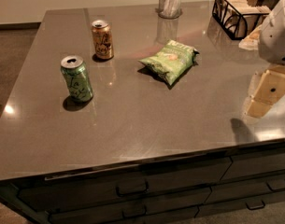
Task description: Pick green can
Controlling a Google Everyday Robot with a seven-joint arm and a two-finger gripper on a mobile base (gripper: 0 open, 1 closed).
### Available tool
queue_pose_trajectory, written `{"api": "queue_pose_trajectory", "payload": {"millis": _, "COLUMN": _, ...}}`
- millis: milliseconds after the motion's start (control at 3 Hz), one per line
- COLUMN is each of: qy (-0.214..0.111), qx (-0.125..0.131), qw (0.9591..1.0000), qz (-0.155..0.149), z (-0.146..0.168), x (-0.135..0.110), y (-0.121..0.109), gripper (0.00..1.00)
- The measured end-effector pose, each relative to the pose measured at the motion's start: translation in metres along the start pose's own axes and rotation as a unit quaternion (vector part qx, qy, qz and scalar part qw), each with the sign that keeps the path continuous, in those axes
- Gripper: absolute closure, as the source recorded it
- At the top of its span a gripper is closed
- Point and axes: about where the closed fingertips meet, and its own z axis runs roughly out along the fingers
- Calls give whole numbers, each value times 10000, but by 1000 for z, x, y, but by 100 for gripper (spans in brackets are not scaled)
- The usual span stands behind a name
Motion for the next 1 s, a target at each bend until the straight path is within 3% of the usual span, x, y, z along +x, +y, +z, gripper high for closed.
{"api": "queue_pose_trajectory", "payload": {"millis": 333, "qy": 0, "qx": 1, "qw": 10000, "qz": 0, "z": 0, "x": 0, "y": 0, "gripper": 0}}
{"api": "queue_pose_trajectory", "payload": {"millis": 667, "qy": -335, "qx": -71, "qw": 9994, "qz": -18, "z": 6, "x": -17, "y": -2, "gripper": 0}}
{"api": "queue_pose_trajectory", "payload": {"millis": 1000, "qy": -843, "qx": -180, "qw": 9963, "qz": -6, "z": 23, "x": -54, "y": -9, "gripper": 0}}
